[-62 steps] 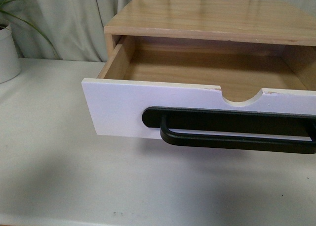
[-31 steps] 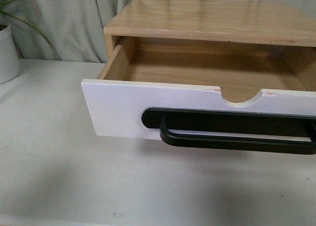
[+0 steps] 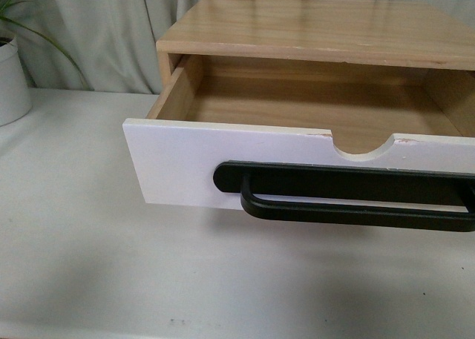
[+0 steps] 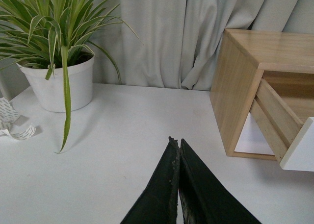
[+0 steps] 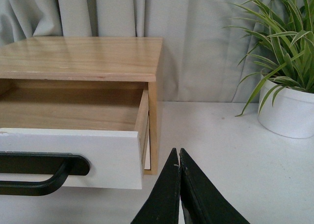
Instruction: Pull drawer
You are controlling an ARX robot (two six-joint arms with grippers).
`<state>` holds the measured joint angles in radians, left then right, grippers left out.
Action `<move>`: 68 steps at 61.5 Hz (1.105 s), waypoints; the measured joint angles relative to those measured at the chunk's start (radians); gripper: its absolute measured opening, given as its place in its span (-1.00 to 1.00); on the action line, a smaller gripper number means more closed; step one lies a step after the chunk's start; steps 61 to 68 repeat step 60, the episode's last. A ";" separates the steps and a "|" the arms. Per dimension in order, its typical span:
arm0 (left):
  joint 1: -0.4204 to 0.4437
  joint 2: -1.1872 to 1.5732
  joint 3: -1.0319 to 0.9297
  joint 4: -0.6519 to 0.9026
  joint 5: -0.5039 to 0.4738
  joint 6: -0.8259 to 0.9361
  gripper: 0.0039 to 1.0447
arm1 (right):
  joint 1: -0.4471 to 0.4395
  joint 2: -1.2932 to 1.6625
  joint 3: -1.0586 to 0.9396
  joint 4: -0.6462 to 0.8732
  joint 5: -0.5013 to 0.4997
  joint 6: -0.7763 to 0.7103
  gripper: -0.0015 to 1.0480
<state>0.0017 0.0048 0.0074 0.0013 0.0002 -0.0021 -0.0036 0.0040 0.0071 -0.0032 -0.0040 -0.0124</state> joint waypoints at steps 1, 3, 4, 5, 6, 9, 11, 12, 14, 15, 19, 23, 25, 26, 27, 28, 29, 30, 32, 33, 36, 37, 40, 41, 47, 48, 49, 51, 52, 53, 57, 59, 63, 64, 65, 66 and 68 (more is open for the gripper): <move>0.000 0.000 0.000 0.000 0.000 0.000 -0.93 | 0.000 0.000 0.000 0.000 0.000 0.000 -0.98; 0.000 0.000 0.000 0.000 0.000 0.000 -0.93 | 0.000 0.000 0.000 0.000 0.000 0.000 -0.98; 0.000 0.000 0.000 0.000 0.000 0.000 -0.93 | 0.000 0.000 0.000 0.000 0.000 0.000 -0.95; 0.000 0.000 0.000 0.000 0.000 -0.002 -0.88 | 0.000 0.000 0.000 0.000 0.000 0.000 -0.92; 0.000 0.000 0.000 0.000 0.000 -0.001 -0.85 | 0.000 0.000 0.000 0.000 0.000 0.000 -0.85; 0.000 0.000 0.000 0.000 0.000 -0.001 -0.68 | 0.000 0.000 0.000 0.000 0.000 0.000 -0.69; 0.000 0.000 0.000 0.000 0.000 -0.001 -0.54 | 0.000 0.000 0.000 0.000 0.000 0.000 -0.55; 0.000 0.000 0.000 0.000 0.000 -0.001 -0.51 | 0.000 0.000 0.000 0.000 0.000 0.000 -0.52; 0.000 0.000 0.000 0.000 0.000 -0.001 -0.37 | 0.000 0.000 0.000 0.000 0.000 0.000 -0.41; 0.000 0.000 0.000 0.000 0.000 -0.001 -0.33 | 0.000 0.000 0.000 0.000 0.000 0.000 -0.35; 0.000 0.000 0.000 0.000 0.000 -0.001 -0.09 | 0.000 0.000 0.000 0.000 0.000 0.000 -0.11; 0.000 0.000 0.000 0.000 0.000 -0.001 0.11 | 0.000 0.000 0.000 0.000 0.000 0.000 0.09; 0.000 0.000 0.000 0.000 0.000 -0.001 0.25 | 0.000 0.000 0.000 0.000 0.000 0.000 0.23; 0.000 -0.001 0.000 0.000 0.000 -0.001 0.29 | 0.000 0.000 0.000 0.000 0.000 0.000 0.26; 0.000 0.000 0.000 0.000 0.000 -0.001 0.35 | 0.000 0.000 0.000 0.000 0.000 0.000 0.33; 0.000 -0.001 0.000 0.000 0.000 -0.001 0.42 | 0.000 0.000 0.000 0.000 0.000 0.000 0.40; 0.000 -0.001 0.000 0.000 0.000 -0.001 0.46 | 0.000 0.000 0.000 0.000 0.000 0.000 0.43; 0.000 -0.001 0.000 0.000 0.000 -0.001 0.56 | 0.000 0.000 0.000 0.000 0.000 0.000 0.53; 0.000 -0.001 0.000 0.000 0.000 -0.001 0.73 | 0.000 0.000 0.000 0.000 0.000 0.000 0.70; 0.000 -0.001 0.000 0.000 0.000 -0.001 0.83 | 0.000 0.000 0.000 0.000 0.000 0.000 0.77; 0.000 -0.001 0.000 0.000 0.000 0.000 0.91 | 0.000 0.000 0.000 0.000 0.000 0.002 0.86; 0.000 0.000 0.000 0.000 0.000 0.000 0.89 | 0.000 0.000 0.000 0.000 0.000 0.002 0.83; 0.000 -0.001 0.000 0.000 0.000 0.000 0.87 | 0.000 0.000 0.000 0.000 0.000 0.002 0.81; 0.000 0.000 0.000 0.000 0.000 0.000 0.88 | 0.000 0.000 0.000 0.000 0.000 0.002 0.82; 0.000 -0.001 0.000 0.000 0.000 0.000 0.88 | 0.000 0.000 0.000 0.000 0.000 0.002 0.83; 0.000 -0.001 0.000 0.000 0.000 0.000 0.88 | 0.000 0.000 0.000 0.000 0.000 0.002 0.83; 0.000 0.000 0.000 0.000 0.000 0.000 0.88 | 0.000 0.000 0.000 0.000 0.000 0.002 0.83; 0.000 0.000 0.000 0.000 0.000 0.000 0.88 | 0.000 0.000 0.000 0.000 0.000 0.002 0.83; 0.000 -0.001 0.000 0.000 0.000 0.000 0.88 | 0.000 0.000 0.000 0.000 0.000 0.002 0.83; 0.000 0.000 0.000 0.000 0.000 0.000 0.88 | 0.000 0.000 0.000 0.000 0.000 0.002 0.83; 0.000 -0.001 0.000 0.000 0.000 0.000 0.88 | 0.000 0.000 0.000 0.000 0.000 0.002 0.83; 0.000 0.000 0.000 0.000 0.000 0.000 0.88 | 0.000 0.000 0.000 0.000 0.000 0.002 0.83; 0.000 -0.001 0.000 0.000 0.000 0.000 0.88 | 0.000 0.000 0.000 0.000 0.000 0.002 0.83; 0.000 -0.001 0.000 0.000 0.000 0.000 0.88 | 0.000 0.000 0.000 0.000 0.000 0.002 0.83; 0.000 -0.001 0.000 0.000 0.000 0.000 0.88 | 0.000 0.000 0.000 0.000 0.000 0.002 0.83; 0.000 -0.001 0.000 0.000 0.000 0.000 0.88 | 0.000 0.000 0.000 0.000 0.000 0.002 0.83; 0.000 -0.001 0.000 0.000 0.000 0.000 0.88 | 0.000 0.000 0.000 0.000 0.000 0.002 0.83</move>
